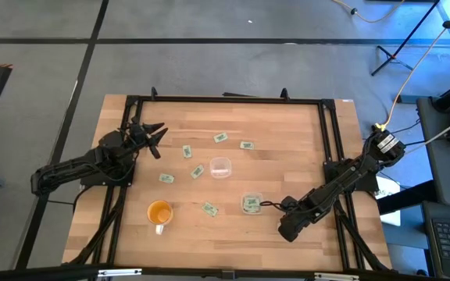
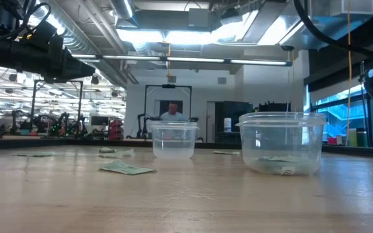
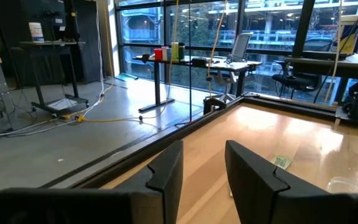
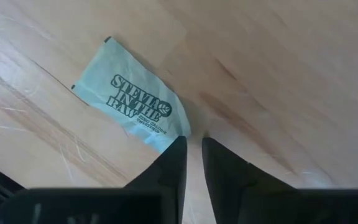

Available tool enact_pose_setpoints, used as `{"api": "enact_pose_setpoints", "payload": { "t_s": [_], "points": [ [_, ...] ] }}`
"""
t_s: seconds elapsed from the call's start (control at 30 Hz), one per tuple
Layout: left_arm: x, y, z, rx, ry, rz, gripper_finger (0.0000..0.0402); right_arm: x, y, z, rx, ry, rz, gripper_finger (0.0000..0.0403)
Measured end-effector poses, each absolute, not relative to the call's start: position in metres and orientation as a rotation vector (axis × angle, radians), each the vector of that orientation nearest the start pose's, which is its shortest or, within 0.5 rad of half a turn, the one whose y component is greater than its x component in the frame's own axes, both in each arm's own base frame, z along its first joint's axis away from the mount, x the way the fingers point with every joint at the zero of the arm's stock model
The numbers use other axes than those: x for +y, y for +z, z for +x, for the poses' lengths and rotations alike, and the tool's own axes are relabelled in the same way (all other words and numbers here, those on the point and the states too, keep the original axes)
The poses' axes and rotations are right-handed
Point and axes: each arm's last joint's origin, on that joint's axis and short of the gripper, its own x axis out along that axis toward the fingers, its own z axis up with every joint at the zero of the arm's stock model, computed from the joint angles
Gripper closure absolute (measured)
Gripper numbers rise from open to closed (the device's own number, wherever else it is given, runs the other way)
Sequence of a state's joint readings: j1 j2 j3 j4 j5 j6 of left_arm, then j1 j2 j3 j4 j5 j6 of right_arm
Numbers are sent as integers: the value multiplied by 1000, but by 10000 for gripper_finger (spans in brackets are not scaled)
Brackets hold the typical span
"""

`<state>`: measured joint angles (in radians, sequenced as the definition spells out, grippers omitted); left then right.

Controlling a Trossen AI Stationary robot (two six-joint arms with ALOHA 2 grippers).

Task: Pick and place Stevia / Truvia into bins
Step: Put the green stevia packet into the bottom transparent container

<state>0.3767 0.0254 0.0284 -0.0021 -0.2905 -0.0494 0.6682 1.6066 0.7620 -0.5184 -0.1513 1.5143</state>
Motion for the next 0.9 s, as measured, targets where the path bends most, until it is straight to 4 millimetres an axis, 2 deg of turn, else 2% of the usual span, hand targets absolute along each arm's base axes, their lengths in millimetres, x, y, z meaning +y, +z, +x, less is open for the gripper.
{"api": "enact_pose_setpoints", "payload": {
  "t_s": [0.2,0.37,0.67,0.9],
  "points": [
    [43,171,87,-17,667,-47,288,163,130,200,1497,-432,853,344],
    [43,171,87,-17,667,-47,288,163,130,199,1513,-354,783,344],
    [43,171,87,-17,667,-48,288,163,130,200,1521,-343,790,344],
    [43,171,87,-17,668,-48,288,164,130,201,1513,-338,796,306]
  ]
}}
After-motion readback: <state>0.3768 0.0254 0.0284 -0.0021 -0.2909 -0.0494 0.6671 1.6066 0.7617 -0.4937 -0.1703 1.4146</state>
